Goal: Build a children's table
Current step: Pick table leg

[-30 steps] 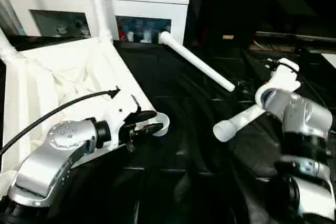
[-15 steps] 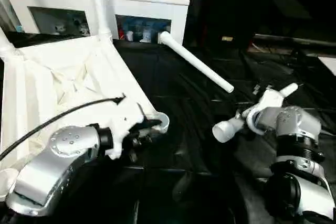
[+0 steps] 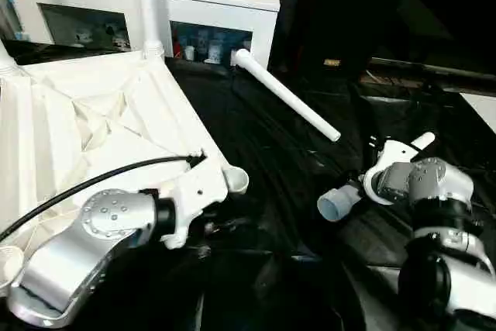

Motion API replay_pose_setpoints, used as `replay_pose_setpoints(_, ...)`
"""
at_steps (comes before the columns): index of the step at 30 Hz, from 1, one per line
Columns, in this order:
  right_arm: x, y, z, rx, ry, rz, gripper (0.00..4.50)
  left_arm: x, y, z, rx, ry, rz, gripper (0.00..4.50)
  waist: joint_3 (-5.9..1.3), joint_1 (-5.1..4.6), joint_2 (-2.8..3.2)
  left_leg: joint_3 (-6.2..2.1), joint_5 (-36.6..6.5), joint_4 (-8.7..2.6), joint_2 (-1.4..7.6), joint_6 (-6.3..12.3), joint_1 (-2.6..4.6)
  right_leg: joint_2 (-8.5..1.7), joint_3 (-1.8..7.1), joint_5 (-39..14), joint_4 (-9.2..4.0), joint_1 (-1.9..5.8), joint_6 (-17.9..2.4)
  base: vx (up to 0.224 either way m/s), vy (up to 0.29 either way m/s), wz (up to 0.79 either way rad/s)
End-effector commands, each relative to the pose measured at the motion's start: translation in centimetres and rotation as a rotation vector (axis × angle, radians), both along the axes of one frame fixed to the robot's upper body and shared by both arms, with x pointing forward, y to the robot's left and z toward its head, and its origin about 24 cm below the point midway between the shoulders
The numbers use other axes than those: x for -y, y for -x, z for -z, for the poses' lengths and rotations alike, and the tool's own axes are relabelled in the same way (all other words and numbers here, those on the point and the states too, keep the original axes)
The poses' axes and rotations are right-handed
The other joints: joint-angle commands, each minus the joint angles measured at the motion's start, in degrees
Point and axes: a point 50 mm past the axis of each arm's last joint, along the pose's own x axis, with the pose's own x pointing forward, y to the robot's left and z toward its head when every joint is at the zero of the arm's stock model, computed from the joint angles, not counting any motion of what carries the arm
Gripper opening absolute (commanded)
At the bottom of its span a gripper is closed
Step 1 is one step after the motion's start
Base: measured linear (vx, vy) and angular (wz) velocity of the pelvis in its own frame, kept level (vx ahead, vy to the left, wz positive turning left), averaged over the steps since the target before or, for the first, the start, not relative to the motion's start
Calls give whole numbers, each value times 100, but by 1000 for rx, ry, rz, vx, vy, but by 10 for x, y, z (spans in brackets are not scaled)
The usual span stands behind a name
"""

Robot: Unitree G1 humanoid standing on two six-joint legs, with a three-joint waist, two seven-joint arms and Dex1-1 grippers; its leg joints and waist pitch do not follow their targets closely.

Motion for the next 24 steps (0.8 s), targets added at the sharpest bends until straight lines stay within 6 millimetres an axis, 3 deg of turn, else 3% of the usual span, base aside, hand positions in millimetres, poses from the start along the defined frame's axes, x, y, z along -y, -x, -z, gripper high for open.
replay_pose_setpoints(1,4,2,1,-16,-7,10,300,1,-1,-4,14,-18,12,234,-330,-16,86,-7,-1372,-378,78,-619,88,-353,252,-1926,-464,186,-254,0,0,0)
replay_pose_setpoints(5,8,3,2,-18,-16,32,279,2,-1,-6,15,-13,24,257,-343,-15,117,-8,-1331,-375,72,-644,79,-345,252,-1735,-449,205,-316,0,0,0)
replay_pose_setpoints(6,9,4,2,-19,-20,41,258,2,-1,-6,13,-17,29,280,-345,-11,147,-12,-1321,-375,72,-652,83,-343,252,-1673,-437,204,-345,0,0,0)
replay_pose_setpoints(7,10,4,3,-20,-22,51,249,2,-1,-6,10,-25,37,293,-343,-19,139,-7,-1363,-372,69,-655,88,-336,252,-1662,-447,199,-360,0,0,0)
replay_pose_setpoints(9,13,5,3,-16,-27,73,242,1,-2,-6,7,-35,47,301,-346,-15,194,-11,-1416,-372,67,-667,102,-330,251,-1599,-442,194,-396,0,0,0)
replay_pose_setpoints(11,15,6,3,-15,-33,89,223,2,-2,-7,6,-34,52,324,-348,-9,172,-11,-1408,-374,67,-664,97,-327,249,-1538,-431,209,-429,0,0,0)
replay_pose_setpoints(12,18,7,3,-14,-38,109,213,3,-2,-8,5,-30,59,337,-344,-9,238,-18,-1454,-375,67,-699,109,-323,247,-1479,-425,200,-470,0,0,0)
replay_pose_setpoints(13,19,7,3,-12,-43,120,208,3,-2,-9,5,-29,63,344,-345,-7,259,-20,-1490,-375,62,-705,115,-319,244,-1483,-429,201,-481,0,0,0)
replay_pose_setpoints(16,25,10,5,-6,-59,166,188,4,-3,-11,8,-26,73,378,-339,1,286,-24,-1588,-372,52,-687,117,-326,242,-1599,-443,209,-484,0,0,0)
replay_pose_setpoints(17,27,10,5,-3,-60,176,183,4,-4,-12,8,-25,76,378,-332,-9,265,-17,-1611,-373,52,-676,112,-323,243,-1642,-460,205,-474,0,0,0)
replay_pose_setpoints(18,30,12,5,1,-67,201,181,3,-4,-13,8,-22,79,384,-330,10,350,-19,-1683,-365,40,-664,131,-332,243,-1776,-476,191,-450,0,0,0)
replay_pose_setpoints(19,31,12,5,5,-69,213,181,3,-4,-14,8,-21,80,388,-326,3,317,-14,-1703,-366,37,-644,129,-320,239,-1819,-494,192,-432,0,0,0)
replay_pose_setpoints(21,34,14,4,16,-76,245,179,2,-5,-15,9,-19,80,395,-333,14,317,-18,-1688,-366,32,-610,125,-318,232,-1923,-493,197,-409,0,0,0)
replay_pose_setpoints(22,35,15,3,20,-79,258,178,1,-5,-16,8,-19,80,412,-333,19,355,-17,-1694,-364,31,-610,133,-319,232,-1958,-505,184,-401,0,0,0)
replay_pose_setpoints(23,37,16,1,27,-82,276,178,0,-5,-17,8,-18,79,422,-329,18,348,-18,-1688,-366,29,-608,130,-319,230,-1991,-508,185,-388,0,0,0)
replay_pose_setpoints(24,41,17,-4,46,-75,298,178,-2,-7,-19,10,-12,71,427,-328,20,412,-25,-1702,-370,23,-618,133,-305,226,-2001,-510,184,-356,0,0,0)
